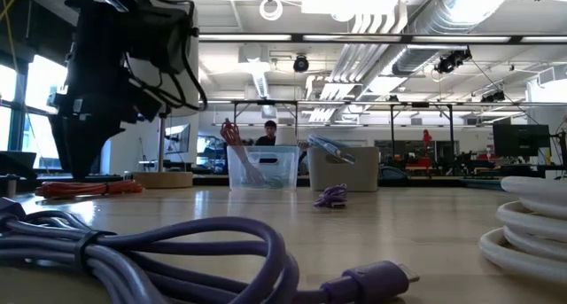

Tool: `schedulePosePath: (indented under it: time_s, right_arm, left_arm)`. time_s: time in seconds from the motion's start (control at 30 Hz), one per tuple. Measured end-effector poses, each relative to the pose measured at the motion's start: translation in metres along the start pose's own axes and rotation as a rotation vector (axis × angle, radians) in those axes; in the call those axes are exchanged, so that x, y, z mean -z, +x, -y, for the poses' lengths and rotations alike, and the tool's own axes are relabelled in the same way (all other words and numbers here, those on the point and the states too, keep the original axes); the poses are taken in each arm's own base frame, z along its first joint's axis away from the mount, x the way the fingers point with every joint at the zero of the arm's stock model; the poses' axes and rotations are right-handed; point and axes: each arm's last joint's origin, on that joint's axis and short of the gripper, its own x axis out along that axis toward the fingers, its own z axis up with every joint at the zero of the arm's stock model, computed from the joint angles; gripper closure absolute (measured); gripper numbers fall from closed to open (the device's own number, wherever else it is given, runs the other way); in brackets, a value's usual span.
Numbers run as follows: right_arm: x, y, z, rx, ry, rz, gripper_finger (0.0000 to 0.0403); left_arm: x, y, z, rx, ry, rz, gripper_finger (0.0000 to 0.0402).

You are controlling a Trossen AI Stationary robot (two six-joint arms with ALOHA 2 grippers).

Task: Pick & Place USB Port
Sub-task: Put the red charger cable into the transparent bin

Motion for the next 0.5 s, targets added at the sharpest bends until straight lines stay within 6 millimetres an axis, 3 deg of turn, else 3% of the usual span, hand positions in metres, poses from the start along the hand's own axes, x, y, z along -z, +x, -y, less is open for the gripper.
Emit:
schedulePosePath:
  time_s: [0.5]
  right_arm:
    - [0.0,0.0,0.0,-0.008,-0.017,-0.003,0.0203]
  left_arm:
    - [-0.027,0.002,-0.017,0.065,0.02,-0.007,0.0147]
